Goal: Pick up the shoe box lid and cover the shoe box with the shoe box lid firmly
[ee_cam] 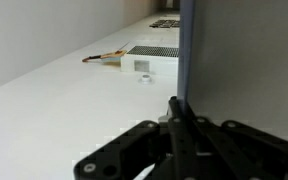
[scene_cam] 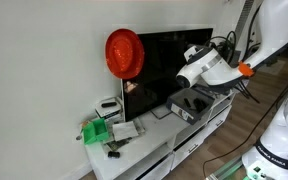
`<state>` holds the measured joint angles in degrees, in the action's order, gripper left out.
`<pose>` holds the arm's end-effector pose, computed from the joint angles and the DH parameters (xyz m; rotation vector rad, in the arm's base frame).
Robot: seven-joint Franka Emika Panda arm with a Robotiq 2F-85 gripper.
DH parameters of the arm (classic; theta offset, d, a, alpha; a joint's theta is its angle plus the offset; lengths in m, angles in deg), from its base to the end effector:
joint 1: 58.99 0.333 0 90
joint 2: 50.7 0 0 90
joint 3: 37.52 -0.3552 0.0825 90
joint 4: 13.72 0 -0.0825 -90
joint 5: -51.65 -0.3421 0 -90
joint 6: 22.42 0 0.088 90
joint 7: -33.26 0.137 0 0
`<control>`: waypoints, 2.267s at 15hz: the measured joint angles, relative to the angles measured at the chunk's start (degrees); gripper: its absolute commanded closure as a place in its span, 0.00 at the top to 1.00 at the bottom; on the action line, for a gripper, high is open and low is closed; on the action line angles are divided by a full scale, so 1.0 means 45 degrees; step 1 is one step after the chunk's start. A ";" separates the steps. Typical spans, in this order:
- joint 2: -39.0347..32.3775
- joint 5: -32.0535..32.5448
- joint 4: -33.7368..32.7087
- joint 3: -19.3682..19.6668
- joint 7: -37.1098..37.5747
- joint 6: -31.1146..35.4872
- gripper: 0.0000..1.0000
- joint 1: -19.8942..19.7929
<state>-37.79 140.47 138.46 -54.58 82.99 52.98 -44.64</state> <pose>0.3486 0.0382 0.4586 1.3143 0.2203 0.3235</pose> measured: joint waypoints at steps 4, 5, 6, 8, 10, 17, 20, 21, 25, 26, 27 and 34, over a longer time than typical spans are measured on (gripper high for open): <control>-0.1350 0.0197 0.0337 0.0088 0.2200 -0.1101 0.01 -0.0015; -0.1721 0.0323 0.0389 0.0157 0.2721 -0.1377 0.01 -0.0029; -0.2101 0.0467 0.0434 0.0244 0.3195 -0.1669 0.01 -0.0059; -0.2879 0.0779 0.0457 0.0461 0.4071 -0.2324 0.01 -0.0157; -0.3670 0.1210 0.0429 0.0739 0.4964 -0.2927 0.01 -0.0295; -0.5645 0.1875 -0.0161 0.1246 0.6634 -0.3764 0.04 -0.0676; -0.5664 0.1876 -0.0236 0.1246 0.6634 -0.3773 0.01 -0.0674; -0.5664 0.1876 -0.0236 0.1246 0.6634 -0.3774 0.01 -0.0674; -0.5892 0.1865 -0.0350 0.1252 0.6723 -0.3843 0.01 -0.0686; -0.6082 0.1865 -0.0447 0.1291 0.6855 -0.3955 0.01 -0.0701; -0.6333 0.1865 -0.0568 0.1338 0.7016 -0.4076 0.01 -0.0738; -0.8814 0.1866 -0.1791 0.1953 0.8813 -0.5696 0.01 -0.1214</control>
<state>-77.46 148.87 130.40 -45.79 122.65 27.35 -50.10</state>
